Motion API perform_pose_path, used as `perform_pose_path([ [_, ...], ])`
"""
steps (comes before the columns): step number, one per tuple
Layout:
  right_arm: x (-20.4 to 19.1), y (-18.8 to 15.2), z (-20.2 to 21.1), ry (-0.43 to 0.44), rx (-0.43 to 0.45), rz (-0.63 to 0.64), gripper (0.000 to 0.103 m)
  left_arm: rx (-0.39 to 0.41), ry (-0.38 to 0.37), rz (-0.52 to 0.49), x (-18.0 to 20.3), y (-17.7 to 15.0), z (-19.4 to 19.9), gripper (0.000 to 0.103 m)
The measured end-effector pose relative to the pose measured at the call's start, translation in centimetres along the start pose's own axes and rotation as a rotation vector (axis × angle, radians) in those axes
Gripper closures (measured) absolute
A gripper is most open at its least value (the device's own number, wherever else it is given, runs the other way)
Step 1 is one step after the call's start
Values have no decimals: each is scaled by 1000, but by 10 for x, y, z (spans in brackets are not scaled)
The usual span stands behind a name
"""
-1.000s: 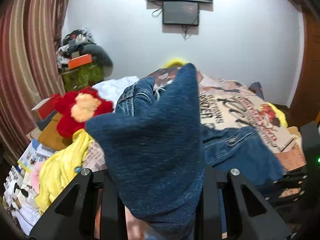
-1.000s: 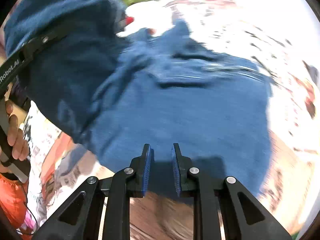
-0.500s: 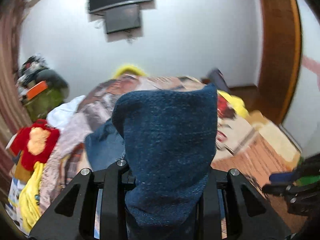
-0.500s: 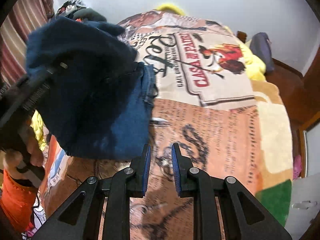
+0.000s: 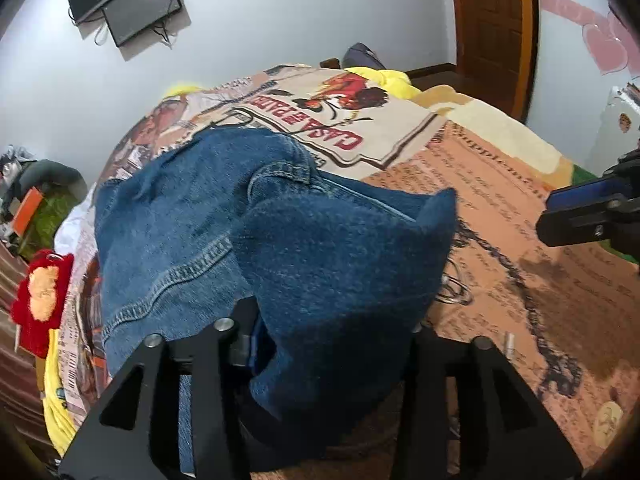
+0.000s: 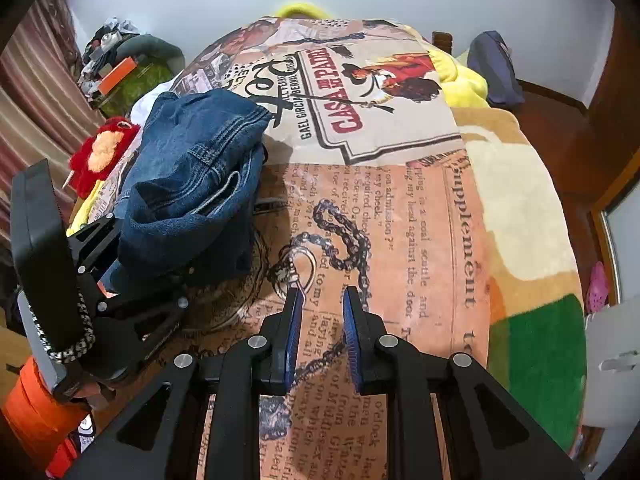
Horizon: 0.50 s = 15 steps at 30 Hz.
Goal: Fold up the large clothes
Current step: 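Fold the held jacket edge over onto the jacket and open the left gripper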
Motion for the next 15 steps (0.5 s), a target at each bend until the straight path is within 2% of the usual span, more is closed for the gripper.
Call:
perform_pose_path([
  [1,0,-1,2,-1,1,-1,87,-8,-13,10,-1,1,3,57],
  [3,0,-2,6,-3,6,-1,87,-27,-61,33,0,0,9,45],
  [4,-1,-2,9,-3,10,0,87,-38,-106,51,2,-2,14,34],
  [5,-1,-1,11,-2,15,2,87,-62,-179,80,4,-5,21,28],
  [7,-3,1,18,-2,30,11,87,-65,-241,99,6,-9,34,28],
  [11,-11,9,28,4,55,32,87,-27,-215,101,-8,-17,59,28],
  [15,-28,22,33,19,83,69,87,23,-153,132,-45,-19,82,27],
])
Point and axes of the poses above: each gripper's, at about its wrist camera, not at the fingertips, and z roughly against the way its jaws point, x to its right, y to its top, the point moved 8 cm from there along -z, roughly the way its jaws point, and after that the axes turned 11 degrees about z, right-handed, at the moved point
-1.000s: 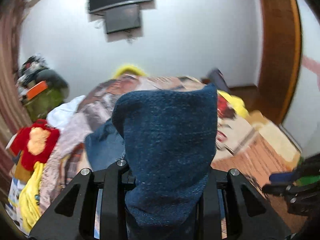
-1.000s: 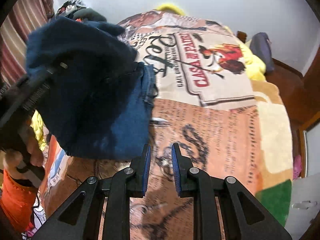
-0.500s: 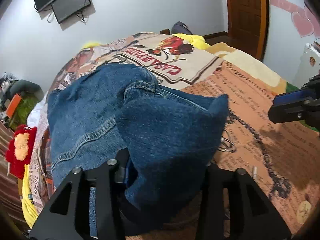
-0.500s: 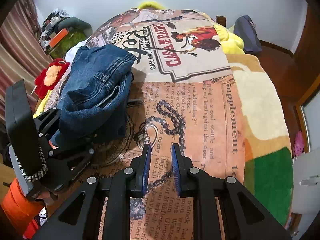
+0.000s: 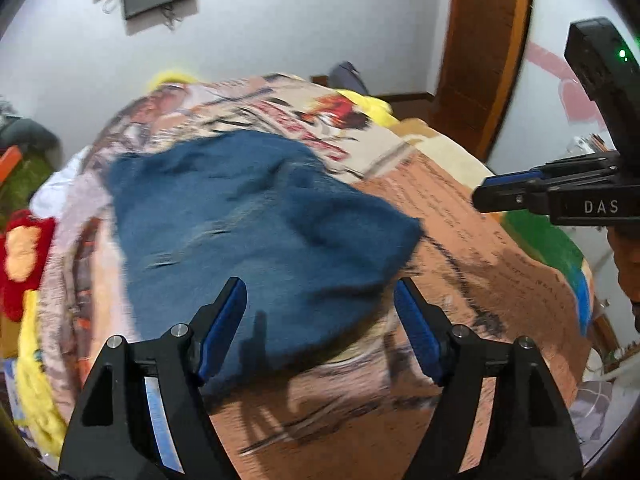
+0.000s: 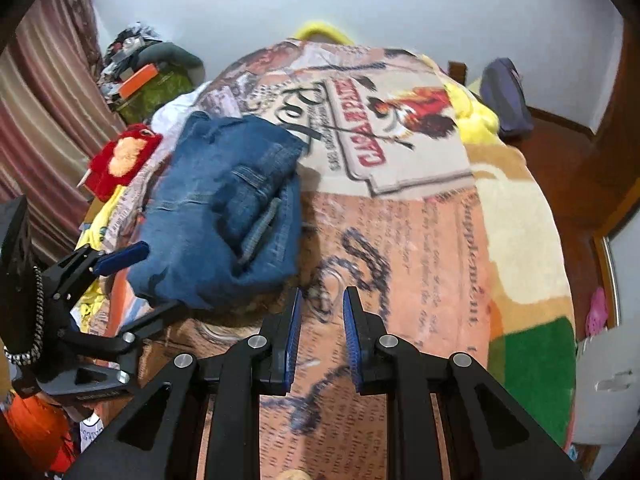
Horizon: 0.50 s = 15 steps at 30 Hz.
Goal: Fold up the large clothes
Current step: 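Fold the held jacket edge over onto the jacket and open the left gripper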
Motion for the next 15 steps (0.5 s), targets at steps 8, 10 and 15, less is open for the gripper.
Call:
perform_pose_path([
  [8,-58,47,-11,59,55,105,87,55,150,108,-90,15,16,18],
  [10,-74,58,-17,72,67,145,87,38,157,151,-108,13,10,18],
  [15,-105,70,-45,52,48,243,87,-19,177,209,-132,-1,-16,18],
])
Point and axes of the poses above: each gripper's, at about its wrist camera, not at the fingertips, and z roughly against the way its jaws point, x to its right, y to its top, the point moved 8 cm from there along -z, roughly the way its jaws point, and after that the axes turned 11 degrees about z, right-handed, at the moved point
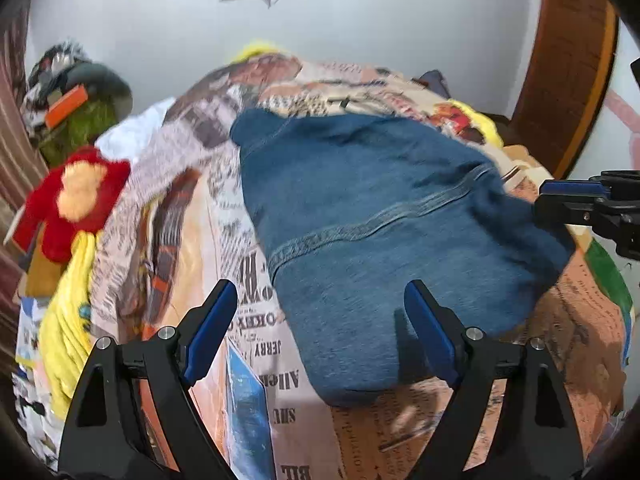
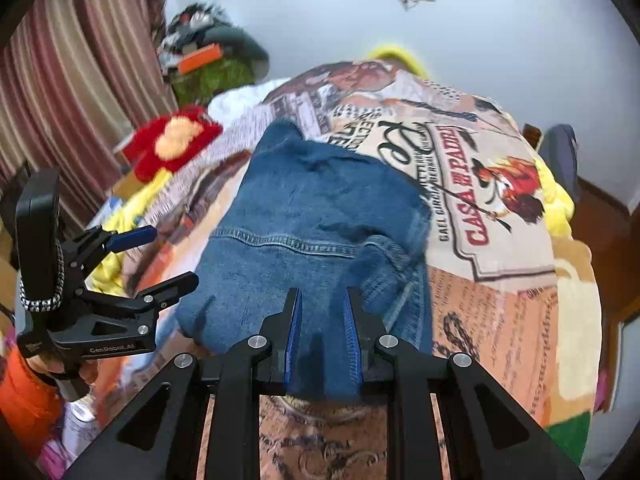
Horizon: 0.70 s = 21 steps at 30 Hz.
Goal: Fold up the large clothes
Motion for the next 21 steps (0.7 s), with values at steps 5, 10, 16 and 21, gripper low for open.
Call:
perform_pose_path([
  [5,6,-18,-42,-72,-98,75,87,-40,22,13,-8,-21,-27,12],
  [10,27,-42,-53,-60,-97,56,87,-67,-10,21,-10,-30,-33,11],
  [16,42,-60,-50,14,-83,-15,87,-84,-20,2,-9,-36,-30,11],
  [21,62,-75,-43,-66,-106,-55,86,-81,-26,30,-16,-41,-25,11],
])
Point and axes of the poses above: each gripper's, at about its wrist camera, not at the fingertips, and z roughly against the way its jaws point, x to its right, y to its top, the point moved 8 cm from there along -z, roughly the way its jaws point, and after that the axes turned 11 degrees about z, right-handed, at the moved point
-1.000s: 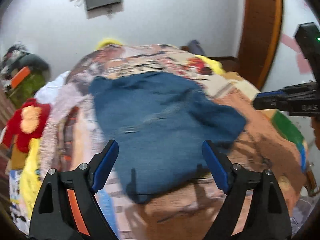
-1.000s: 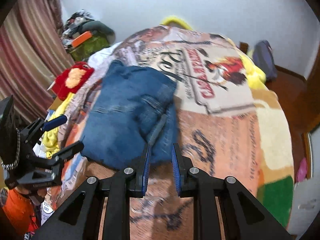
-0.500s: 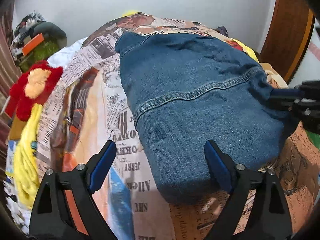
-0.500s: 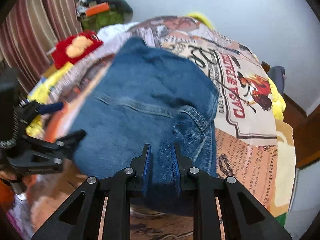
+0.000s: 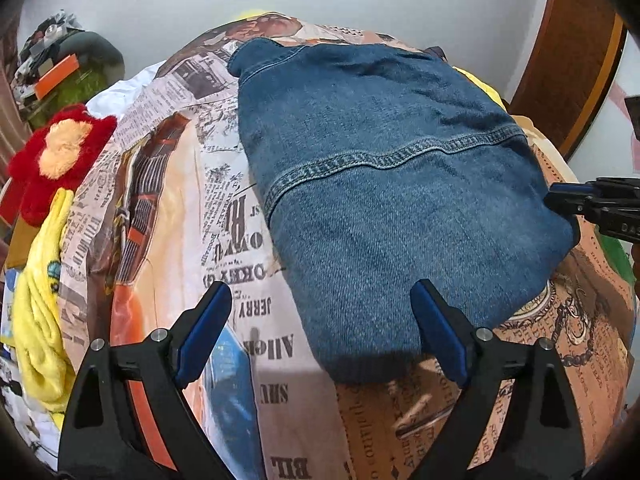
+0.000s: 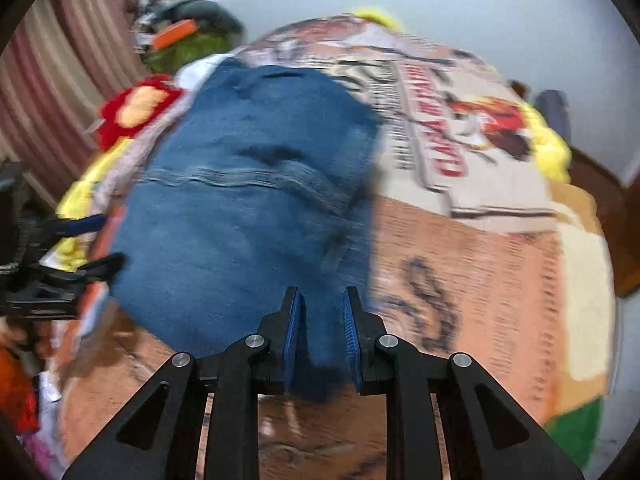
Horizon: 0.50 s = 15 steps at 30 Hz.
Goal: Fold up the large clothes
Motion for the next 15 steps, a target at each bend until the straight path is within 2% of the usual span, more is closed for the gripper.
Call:
perform_pose_path([
  [2,20,-16,-2,-96,-77,-21,86,1,1,18,-3,-1,3,11],
  [4,34,-32,-5,-118,-144,-48,86,6,0,32,-7,-2,10,11],
  [5,40,-37,-3,-112,-151,-66,86,8,4,35,-9,-2,13,11],
  [9,52,-32,20,-114,-92,-87,86,59,103,3,-21,7,26,12],
  [15,37,22,49,-87,46,-48,86,120,81,43,-31,43,44,12],
])
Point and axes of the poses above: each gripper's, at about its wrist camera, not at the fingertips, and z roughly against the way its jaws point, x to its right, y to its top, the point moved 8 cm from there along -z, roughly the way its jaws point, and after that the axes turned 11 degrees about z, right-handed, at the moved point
